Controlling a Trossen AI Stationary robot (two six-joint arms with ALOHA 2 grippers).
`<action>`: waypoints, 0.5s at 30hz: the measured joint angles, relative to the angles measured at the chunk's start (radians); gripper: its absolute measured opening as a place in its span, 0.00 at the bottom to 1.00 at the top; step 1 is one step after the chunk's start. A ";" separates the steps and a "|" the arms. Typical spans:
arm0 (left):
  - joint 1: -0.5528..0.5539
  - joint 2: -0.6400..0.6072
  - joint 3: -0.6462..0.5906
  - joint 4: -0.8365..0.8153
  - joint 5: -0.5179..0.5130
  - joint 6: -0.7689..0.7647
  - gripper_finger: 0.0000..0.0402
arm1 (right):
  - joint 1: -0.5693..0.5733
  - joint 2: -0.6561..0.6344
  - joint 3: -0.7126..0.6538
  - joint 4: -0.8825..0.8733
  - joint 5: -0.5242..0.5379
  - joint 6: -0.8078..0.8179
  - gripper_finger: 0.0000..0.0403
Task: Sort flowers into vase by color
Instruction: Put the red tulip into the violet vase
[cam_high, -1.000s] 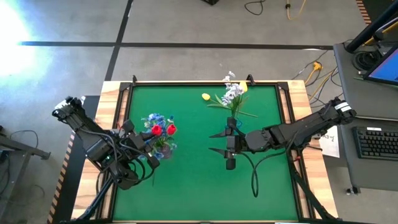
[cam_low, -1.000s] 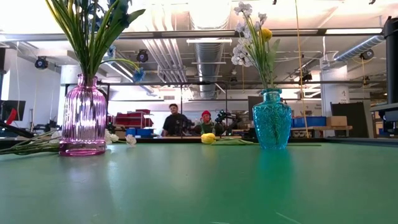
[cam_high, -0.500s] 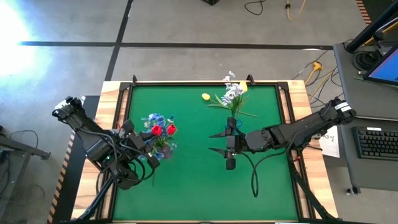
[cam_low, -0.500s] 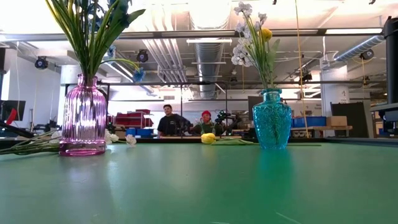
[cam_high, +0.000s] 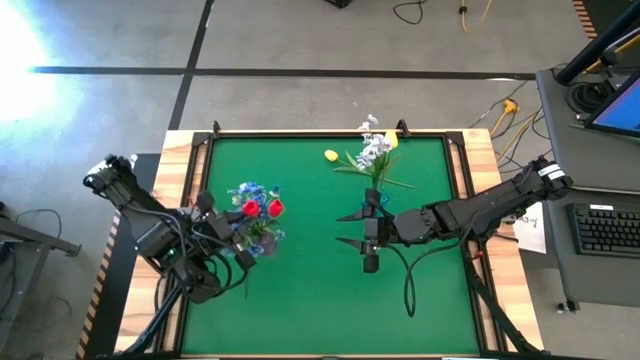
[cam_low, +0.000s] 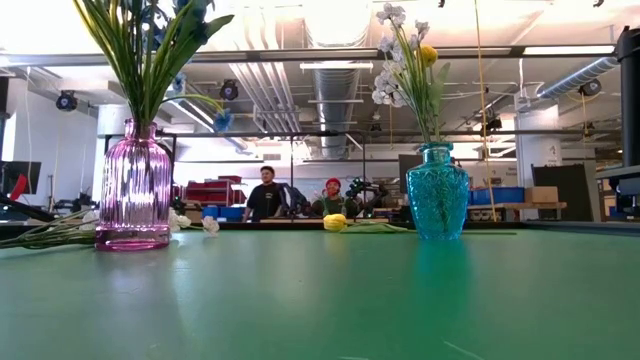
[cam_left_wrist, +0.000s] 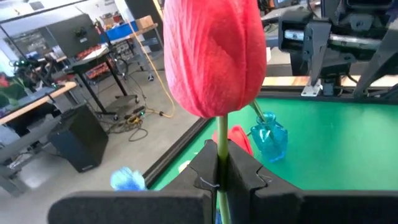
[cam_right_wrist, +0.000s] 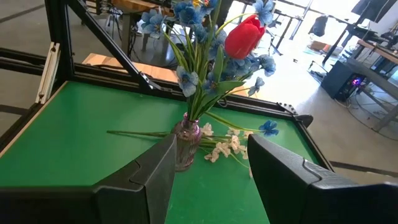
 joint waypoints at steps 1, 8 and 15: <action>0.000 -0.005 0.005 0.000 -0.002 0.011 0.00 | 0.000 0.000 0.000 0.000 0.000 0.000 0.48; -0.001 0.006 -0.017 0.001 0.000 0.013 0.00 | 0.000 0.000 0.000 0.000 0.000 -0.015 0.48; 0.002 0.034 -0.017 0.020 -0.001 -0.024 0.00 | 0.000 0.000 0.000 0.005 0.000 0.012 0.48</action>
